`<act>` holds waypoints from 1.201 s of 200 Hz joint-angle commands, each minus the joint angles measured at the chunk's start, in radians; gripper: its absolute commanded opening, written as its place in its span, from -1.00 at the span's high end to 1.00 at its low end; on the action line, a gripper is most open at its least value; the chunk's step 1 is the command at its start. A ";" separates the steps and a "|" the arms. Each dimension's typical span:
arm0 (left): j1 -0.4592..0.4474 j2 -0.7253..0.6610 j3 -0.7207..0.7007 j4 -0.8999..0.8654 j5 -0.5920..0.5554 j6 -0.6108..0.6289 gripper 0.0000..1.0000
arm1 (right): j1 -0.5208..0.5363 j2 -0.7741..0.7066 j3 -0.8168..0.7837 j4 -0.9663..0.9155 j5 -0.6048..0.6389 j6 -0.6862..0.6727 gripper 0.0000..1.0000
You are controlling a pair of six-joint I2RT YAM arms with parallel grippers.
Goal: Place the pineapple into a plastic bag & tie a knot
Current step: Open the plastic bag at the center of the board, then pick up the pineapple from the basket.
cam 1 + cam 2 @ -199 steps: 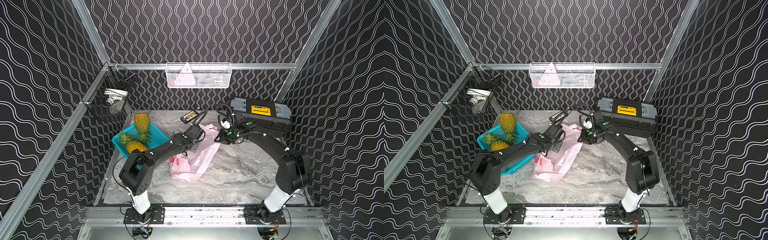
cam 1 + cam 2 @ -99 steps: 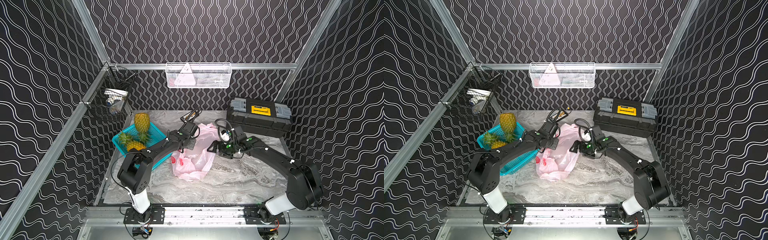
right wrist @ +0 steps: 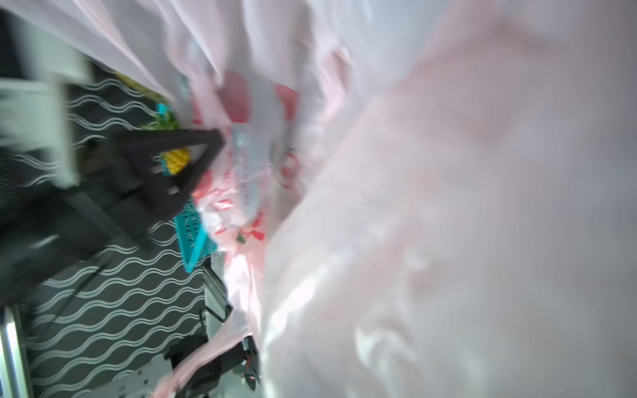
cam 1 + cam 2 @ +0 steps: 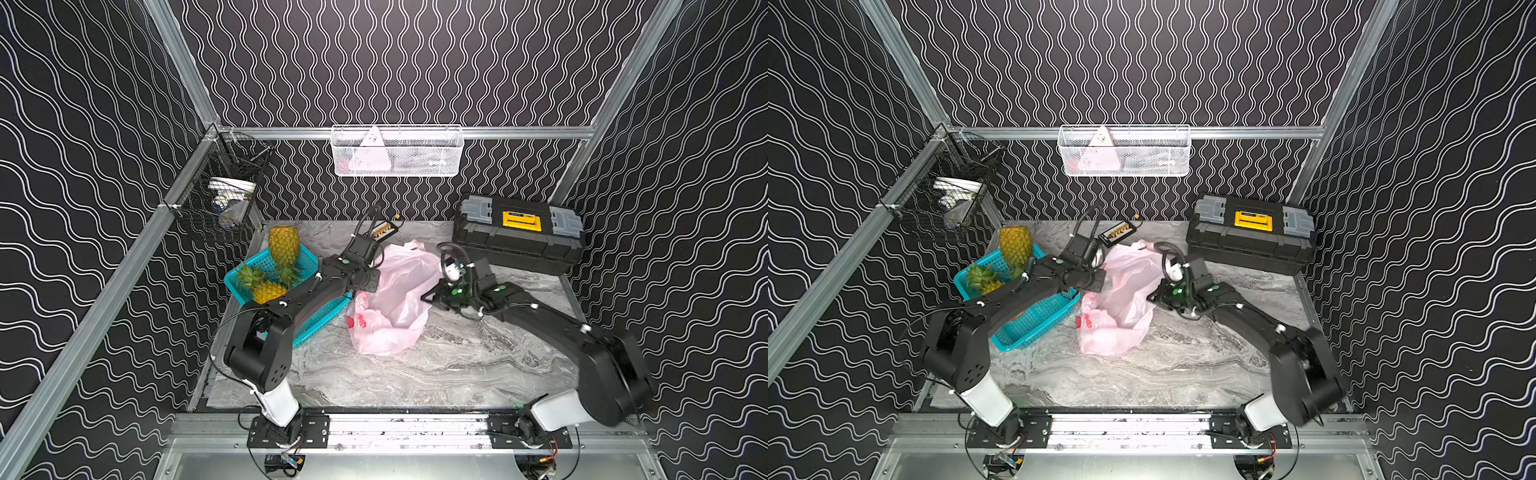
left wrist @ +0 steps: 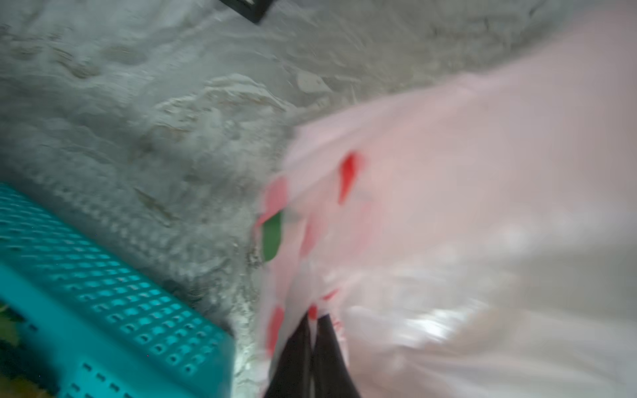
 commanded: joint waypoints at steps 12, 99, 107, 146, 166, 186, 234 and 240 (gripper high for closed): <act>0.027 -0.037 0.025 -0.026 0.042 0.015 1.00 | -0.066 -0.071 0.154 -0.349 0.089 -0.149 1.00; 0.080 -0.364 -0.062 -0.022 -0.052 -0.012 -0.67 | -0.048 0.054 0.208 -0.364 0.081 -0.185 1.00; 0.094 -0.410 -0.100 0.018 -0.096 -0.010 -0.97 | -0.045 0.058 0.213 -0.358 0.078 -0.185 1.00; 0.178 -0.415 -0.126 0.072 -0.200 -0.005 -0.98 | -0.037 0.091 0.238 -0.330 0.054 -0.187 1.00; 0.314 -0.218 0.051 -0.058 -0.093 -0.017 -0.98 | -0.033 0.111 0.253 -0.320 0.038 -0.186 1.00; 0.404 -0.070 0.143 -0.071 -0.145 -0.026 -0.98 | -0.025 0.114 0.258 -0.311 0.025 -0.180 1.00; 0.475 0.149 0.265 -0.002 -0.165 -0.009 -0.98 | -0.020 0.100 0.241 -0.274 -0.002 -0.160 1.00; 0.474 0.169 0.282 0.003 -0.171 0.000 -0.98 | -0.020 0.097 0.237 -0.270 -0.005 -0.157 1.00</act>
